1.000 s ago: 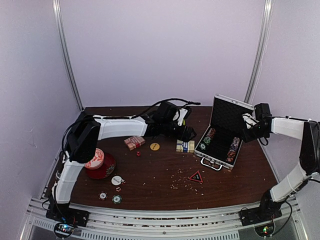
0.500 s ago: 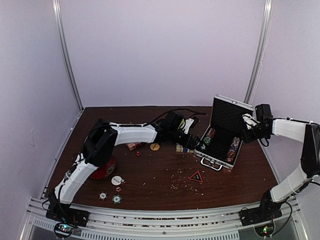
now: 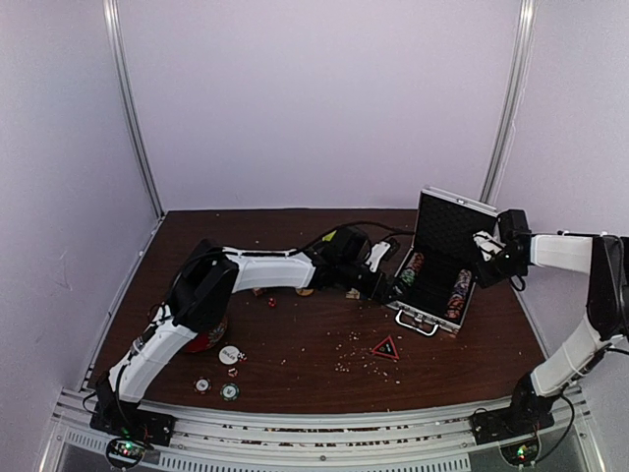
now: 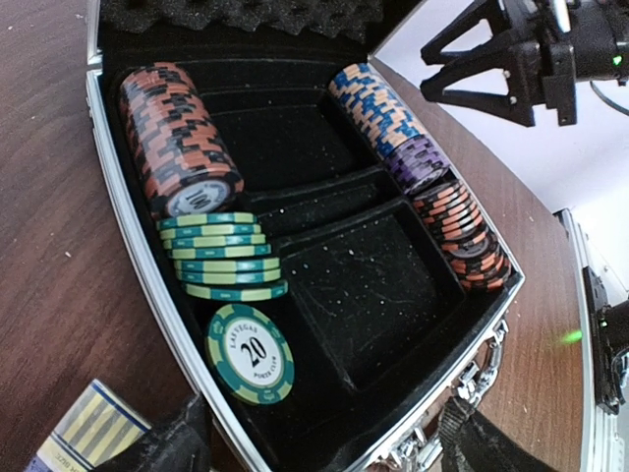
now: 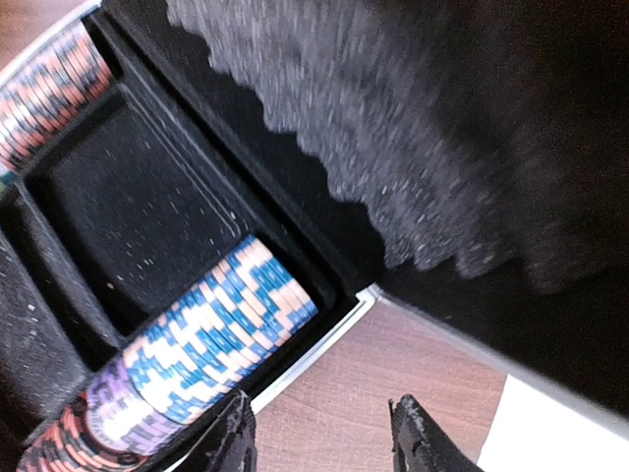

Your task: Pack up texas hold em set

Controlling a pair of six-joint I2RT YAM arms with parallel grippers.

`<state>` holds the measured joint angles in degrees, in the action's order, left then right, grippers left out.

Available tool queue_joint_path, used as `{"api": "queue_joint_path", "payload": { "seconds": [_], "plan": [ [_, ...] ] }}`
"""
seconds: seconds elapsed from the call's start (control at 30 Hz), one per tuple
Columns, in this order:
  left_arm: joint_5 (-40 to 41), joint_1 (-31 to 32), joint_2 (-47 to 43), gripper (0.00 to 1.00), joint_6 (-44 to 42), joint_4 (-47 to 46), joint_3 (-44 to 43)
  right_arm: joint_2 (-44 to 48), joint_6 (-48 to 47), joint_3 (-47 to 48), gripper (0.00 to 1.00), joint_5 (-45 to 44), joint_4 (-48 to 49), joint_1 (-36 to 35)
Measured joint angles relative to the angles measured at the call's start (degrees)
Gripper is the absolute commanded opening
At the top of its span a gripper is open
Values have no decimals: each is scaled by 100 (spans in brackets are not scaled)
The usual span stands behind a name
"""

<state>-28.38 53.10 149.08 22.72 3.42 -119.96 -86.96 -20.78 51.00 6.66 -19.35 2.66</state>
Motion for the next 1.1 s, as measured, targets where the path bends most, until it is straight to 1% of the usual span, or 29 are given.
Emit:
{"api": "queue_joint_path", "payload": {
  "seconds": [0.27, 0.37, 0.57, 0.73, 0.83, 0.97, 1.1],
  "plan": [
    [-79, 39, -26, 79, -7, 0, 61, -310, -46, 20, 48, -52, -142, 0],
    [-101, 79, -61, 78, -4, -2, 125, -365, -44, 44, 45, -31, -164, 0],
    [-103, 175, -142, 78, -7, -9, 260, -380, -42, 68, 41, -50, -208, 0],
    [-111, 249, -149, 78, -17, -4, 341, -354, -39, 81, 40, -114, -260, 4],
    [-105, 284, -149, 77, -52, 15, 372, -181, -42, 76, 39, -125, -319, 35],
    [-107, 291, -149, 77, -96, 33, 374, 122, -81, 63, 35, -297, -291, 101],
    [-111, 295, -153, 77, -136, 52, 404, 24, -177, 63, 29, -581, -236, 136]
  ]
}}
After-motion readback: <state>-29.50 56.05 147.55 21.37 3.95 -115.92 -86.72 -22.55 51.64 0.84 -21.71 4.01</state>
